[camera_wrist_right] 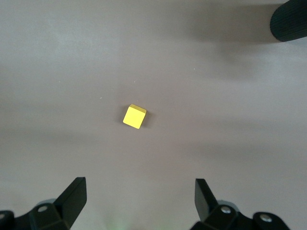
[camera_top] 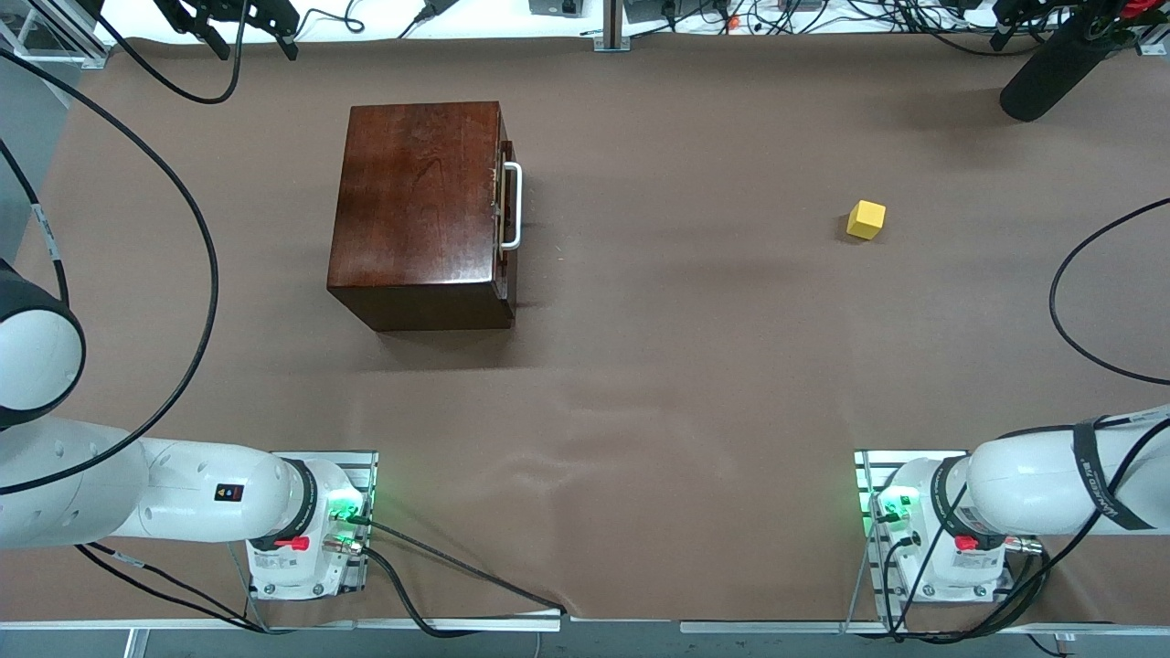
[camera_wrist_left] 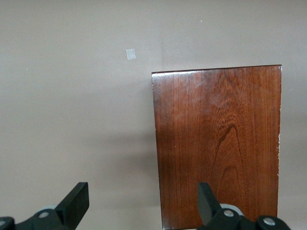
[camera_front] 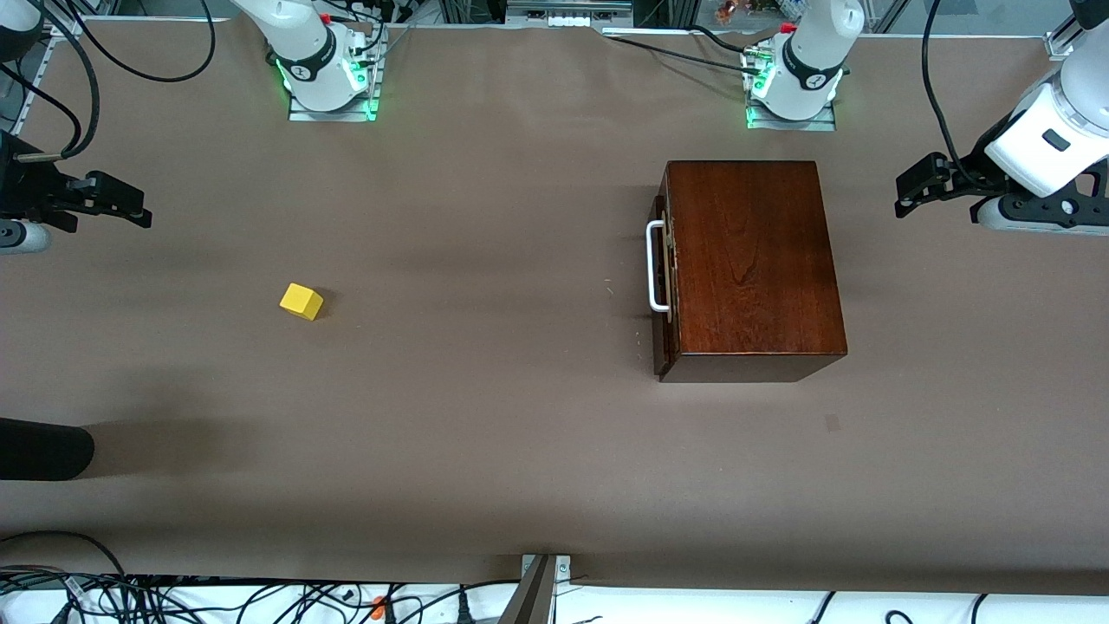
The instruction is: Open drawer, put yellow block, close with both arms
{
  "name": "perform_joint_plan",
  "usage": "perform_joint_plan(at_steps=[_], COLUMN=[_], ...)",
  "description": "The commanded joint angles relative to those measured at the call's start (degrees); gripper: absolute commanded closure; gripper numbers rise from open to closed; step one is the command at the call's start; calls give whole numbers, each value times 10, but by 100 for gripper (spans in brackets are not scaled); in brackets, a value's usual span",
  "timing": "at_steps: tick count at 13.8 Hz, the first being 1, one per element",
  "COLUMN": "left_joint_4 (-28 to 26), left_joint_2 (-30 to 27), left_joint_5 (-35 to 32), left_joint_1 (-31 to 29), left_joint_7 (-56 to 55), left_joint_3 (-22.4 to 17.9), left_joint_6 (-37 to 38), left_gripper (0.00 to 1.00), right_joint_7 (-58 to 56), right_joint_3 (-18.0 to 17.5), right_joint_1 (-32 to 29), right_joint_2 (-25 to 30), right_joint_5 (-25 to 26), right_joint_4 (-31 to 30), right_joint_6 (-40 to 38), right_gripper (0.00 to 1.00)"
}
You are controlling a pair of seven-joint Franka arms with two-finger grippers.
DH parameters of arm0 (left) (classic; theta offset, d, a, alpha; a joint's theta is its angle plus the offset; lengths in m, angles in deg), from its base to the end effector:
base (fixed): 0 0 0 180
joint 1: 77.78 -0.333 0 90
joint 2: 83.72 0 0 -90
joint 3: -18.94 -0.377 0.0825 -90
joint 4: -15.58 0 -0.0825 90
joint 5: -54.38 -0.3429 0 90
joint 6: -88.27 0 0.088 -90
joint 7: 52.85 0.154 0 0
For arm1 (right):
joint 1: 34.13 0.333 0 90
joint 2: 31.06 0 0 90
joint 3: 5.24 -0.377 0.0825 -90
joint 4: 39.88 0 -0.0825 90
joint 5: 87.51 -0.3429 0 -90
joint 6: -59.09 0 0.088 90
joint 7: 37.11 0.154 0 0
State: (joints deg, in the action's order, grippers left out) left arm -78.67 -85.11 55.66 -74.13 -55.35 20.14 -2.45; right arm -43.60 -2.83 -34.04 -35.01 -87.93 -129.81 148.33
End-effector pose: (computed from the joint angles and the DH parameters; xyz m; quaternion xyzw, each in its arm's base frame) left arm 0.5000 -0.0460 0.6200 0.9996 -0.0201 -0.0193 0.0097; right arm 0.5309 -0.0195 0.6019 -0.9985 -0.0362 0.0402 0.0053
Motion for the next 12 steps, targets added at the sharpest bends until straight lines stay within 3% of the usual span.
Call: perform_joint_plan(at_steps=[1,8,12], left_joint_4=[13,17,18], left_joint_2=[3,8,8], left_joint_5=[7,7,6], left_joint_1=[-6,4,14], left_joint_7=[4,0,-106], left_joint_3=[3,13,86], left_joint_6=[5,4,3], left_gripper=[0,0,0], right_joint_7=[-1,-1,-2], right_joint_3=[-8,-5,-3], right_joint_1=[-9,-10,-11], right_joint_2=[-5,-5,-5], right_joint_5=[-1,-1,-1], right_joint_4=[14,14,14], right_joint_6=[-12,-12,-13], right_gripper=[0,0,0])
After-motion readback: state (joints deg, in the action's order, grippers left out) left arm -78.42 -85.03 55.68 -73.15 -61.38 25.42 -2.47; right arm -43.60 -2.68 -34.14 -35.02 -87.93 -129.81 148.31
